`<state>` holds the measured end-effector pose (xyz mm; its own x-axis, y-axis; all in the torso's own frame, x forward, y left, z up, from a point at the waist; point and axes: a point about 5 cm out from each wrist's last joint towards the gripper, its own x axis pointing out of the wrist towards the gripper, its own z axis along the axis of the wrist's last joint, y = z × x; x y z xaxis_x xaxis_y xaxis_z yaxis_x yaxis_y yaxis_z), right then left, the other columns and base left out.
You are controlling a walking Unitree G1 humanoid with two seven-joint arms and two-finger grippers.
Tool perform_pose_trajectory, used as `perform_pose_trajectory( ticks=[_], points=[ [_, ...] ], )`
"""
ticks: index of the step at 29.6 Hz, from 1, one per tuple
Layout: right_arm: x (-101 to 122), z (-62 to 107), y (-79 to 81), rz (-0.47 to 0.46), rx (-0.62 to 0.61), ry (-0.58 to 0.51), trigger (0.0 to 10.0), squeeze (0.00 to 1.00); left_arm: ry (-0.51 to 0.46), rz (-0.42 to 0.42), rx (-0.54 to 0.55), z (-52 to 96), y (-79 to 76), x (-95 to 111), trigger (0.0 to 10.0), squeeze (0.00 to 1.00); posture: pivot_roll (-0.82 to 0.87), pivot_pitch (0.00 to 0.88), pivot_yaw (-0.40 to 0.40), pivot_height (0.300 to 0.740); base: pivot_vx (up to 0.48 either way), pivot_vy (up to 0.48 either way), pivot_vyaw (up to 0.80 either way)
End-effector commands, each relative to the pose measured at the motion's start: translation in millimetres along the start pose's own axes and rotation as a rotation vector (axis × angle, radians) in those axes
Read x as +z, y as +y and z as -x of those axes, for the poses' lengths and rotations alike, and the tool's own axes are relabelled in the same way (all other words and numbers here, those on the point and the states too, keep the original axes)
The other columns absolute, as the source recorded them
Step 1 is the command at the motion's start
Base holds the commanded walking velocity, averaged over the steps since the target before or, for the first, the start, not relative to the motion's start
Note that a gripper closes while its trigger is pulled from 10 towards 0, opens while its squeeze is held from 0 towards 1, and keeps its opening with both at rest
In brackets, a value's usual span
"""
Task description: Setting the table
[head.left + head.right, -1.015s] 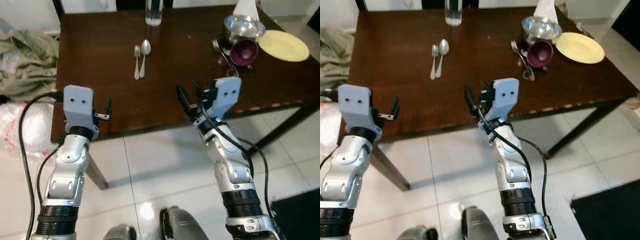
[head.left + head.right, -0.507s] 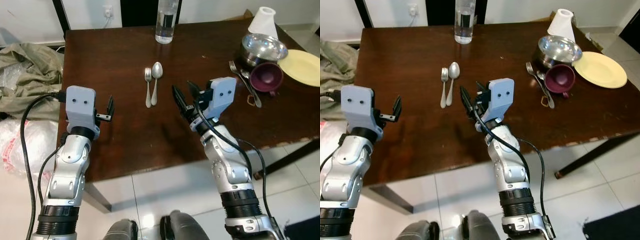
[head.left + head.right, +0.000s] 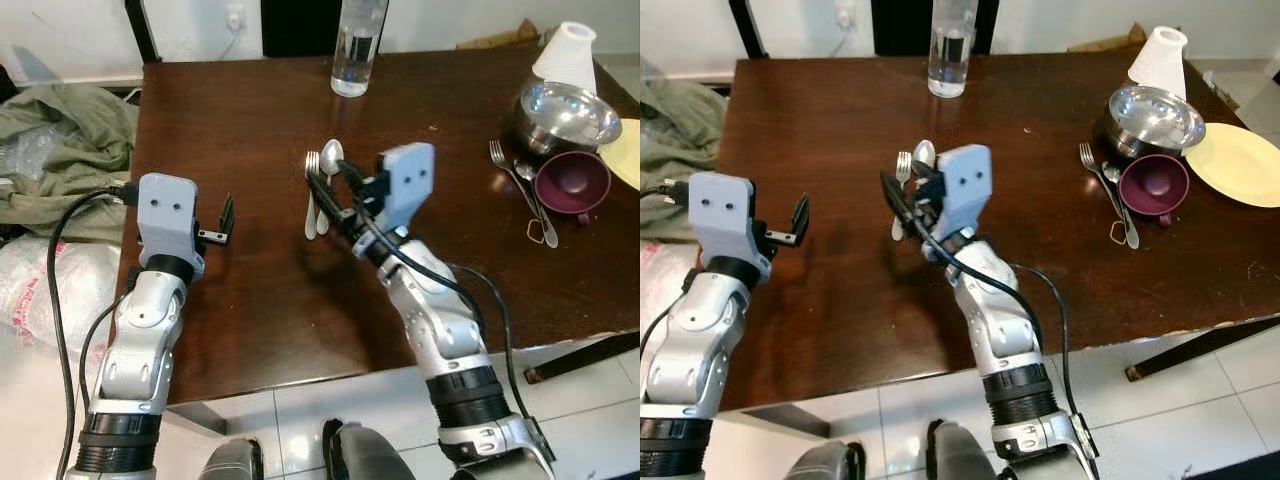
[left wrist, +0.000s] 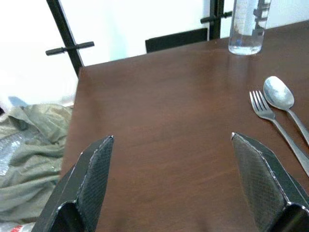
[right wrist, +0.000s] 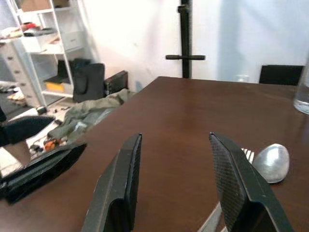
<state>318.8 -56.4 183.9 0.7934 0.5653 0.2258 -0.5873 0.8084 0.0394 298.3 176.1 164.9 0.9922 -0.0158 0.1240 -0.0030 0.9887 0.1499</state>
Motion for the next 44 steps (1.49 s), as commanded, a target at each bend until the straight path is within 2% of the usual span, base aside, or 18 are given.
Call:
perform_pose_trajectory(
  ticks=[1,6,10,13,21,28,31,32,35,36,37,41,43,44],
  points=[
    [-7,-1.6,1.8,0.009,0.009,0.045,10.0,0.0,0.009,0.004,-0.005,0.6,1.3,0,10.0,0.0,-0.07,0.054,0.025,0.74,0.0,0.0,0.0],
    [-23,-8.6,5.5,0.013,-0.016,0.15,10.0,0.0,0.024,0.02,-0.022,0.8,2.4,-1,10.0,0.0,-0.06,0.058,0.025,0.74,0.0,0.0,0.0],
    [-28,-9.9,3.7,0.004,-0.04,0.179,10.0,0.0,0.024,0.019,-0.024,1.1,2.5,-1,10.0,0.0,-0.06,0.058,0.025,0.74,0.0,0.0,0.0],
    [-45,-17.7,-0.5,-0.022,-0.077,0.271,10.0,0.0,0.03,0.016,-0.032,4.9,5.3,-1,10.0,0.0,-0.04,0.07,0.021,0.74,0.0,0.0,0.0],
    [-55,-29.1,3.5,0.01,-0.048,0.341,10.0,0.0,0.042,0.002,-0.032,13.2,12.7,-1,10.0,0.0,0.0,0.084,0.01,0.74,0.0,0.0,0.0],
    [-61,-36.7,0.3,0.036,-0.102,0.395,10.0,0.0,0.048,-0.006,-0.026,22.1,17.4,-1,10.0,0.0,0.03,0.097,0.001,0.74,0.0,0.0,0.0],
    [-62,-38.4,-8.8,0.053,-0.178,0.414,10.0,0.0,0.055,-0.012,-0.018,30.2,20.1,0,10.0,0.0,0.06,0.113,-0.007,0.74,0.0,0.0,0.0],
    [-63,-37.0,-15.2,0.062,-0.226,0.429,9.4,0.0,0.06,-0.017,-0.012,34.7,22.1,1,10.0,0.0,0.07,0.121,-0.007,0.74,0.0,0.0,0.0],
    [-65,-36.1,-19.7,0.067,-0.259,0.441,9.3,0.0,0.065,-0.021,-0.008,38.1,23.6,1,10.0,0.0,0.07,0.123,-0.007,0.74,0.0,0.0,0.0],
    [-66,-35.0,-23.8,0.08,-0.289,0.448,8.7,0.0,0.069,-0.024,-0.005,41.3,25.0,2,10.0,0.0,0.08,0.132,-0.007,0.74,0.0,0.0,0.0],
    [-65,-31.9,-34.9,0.1,-0.374,0.447,8.7,0.0,0.079,-0.031,0.0,47.6,28.0,3,10.0,0.0,0.1,0.149,-0.003,0.74,0.0,0.0,0.0],
    [-64,-30.9,-39.7,0.106,-0.41,0.438,8.9,0.0,0.082,-0.034,0.001,50.1,29.2,3,10.0,0.0,0.1,0.152,-0.002,0.74,0.0,0.0,0.0],
    [-56,-31.7,-48.8,0.107,-0.471,0.377,10.0,0.0,0.09,-0.041,0.0,54.1,31.6,5,10.0,0.0,0.11,0.162,0.006,0.74,0.0,0.0,0.0],
    [-51,-33.0,-50.4,0.091,-0.478,0.339,10.0,0.0,0.093,-0.045,0.0,55.5,32.6,6,10.0,0.0,0.11,0.166,0.01,0.74,0.0,0.0,0.0]
  ],
)
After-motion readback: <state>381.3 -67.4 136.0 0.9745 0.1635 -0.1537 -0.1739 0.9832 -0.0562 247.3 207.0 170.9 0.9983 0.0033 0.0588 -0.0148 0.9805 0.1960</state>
